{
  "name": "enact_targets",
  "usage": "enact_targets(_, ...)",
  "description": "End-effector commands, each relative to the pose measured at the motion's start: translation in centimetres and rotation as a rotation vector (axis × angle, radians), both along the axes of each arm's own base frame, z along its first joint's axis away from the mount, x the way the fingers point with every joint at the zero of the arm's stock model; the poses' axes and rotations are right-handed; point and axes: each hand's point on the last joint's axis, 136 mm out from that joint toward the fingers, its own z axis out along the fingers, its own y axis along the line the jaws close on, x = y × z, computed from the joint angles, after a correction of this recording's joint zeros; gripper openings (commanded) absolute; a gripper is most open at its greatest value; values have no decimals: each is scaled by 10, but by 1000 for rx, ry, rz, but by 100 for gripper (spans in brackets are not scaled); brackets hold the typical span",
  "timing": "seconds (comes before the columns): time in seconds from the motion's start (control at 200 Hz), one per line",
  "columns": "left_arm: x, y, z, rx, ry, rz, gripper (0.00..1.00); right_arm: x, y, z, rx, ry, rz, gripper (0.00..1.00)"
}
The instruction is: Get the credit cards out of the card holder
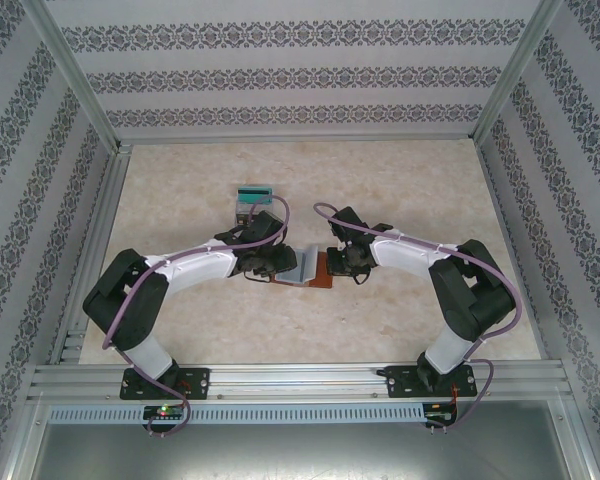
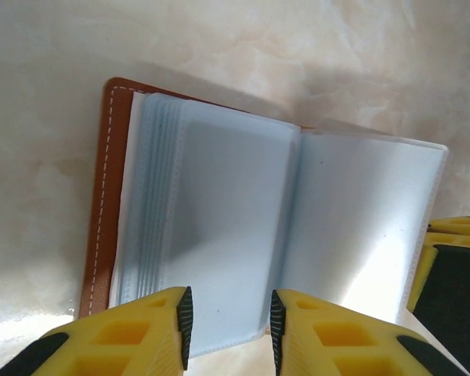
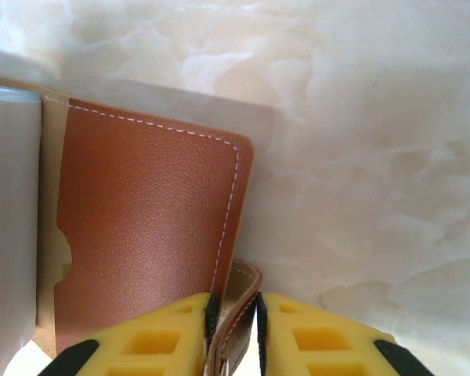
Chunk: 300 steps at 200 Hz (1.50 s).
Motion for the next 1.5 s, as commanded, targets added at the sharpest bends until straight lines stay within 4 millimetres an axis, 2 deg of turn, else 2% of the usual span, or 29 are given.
enact_targets(0.0,-1,8,-13,37,15,-4,35,-2,0,-7,-27,3,20,24)
enact_targets(0.225,0,1,-17,13,34,-13,35,-2,2,-7,-24,4,22,24)
enact_targets(0.32,-1,7,-16,39,28,0,35,-2,2,-7,-25,4,23,24)
enact_targets(0.49,1,21,-5,85,-14,30,35,-3,2,-9,-25,9,23,24)
enact_targets(0.615,0,26,-6,106,-16,42,36,-3,3,-9,-25,9,24,24)
enact_targets(0.889,-3,10,-20,48,30,-1,36,-5,3,-9,-24,12,22,24)
enact_targets(1.194,-3,0,-22,8,45,-23,36,-6,4,-10,-23,11,23,24)
enact_targets(1.299,-2,-7,-15,-27,29,-38,36,-6,4,-10,-22,12,22,24)
enact_targets(1.494,-1,-24,-8,-115,20,-71,47,-7,4,-12,-24,14,22,24)
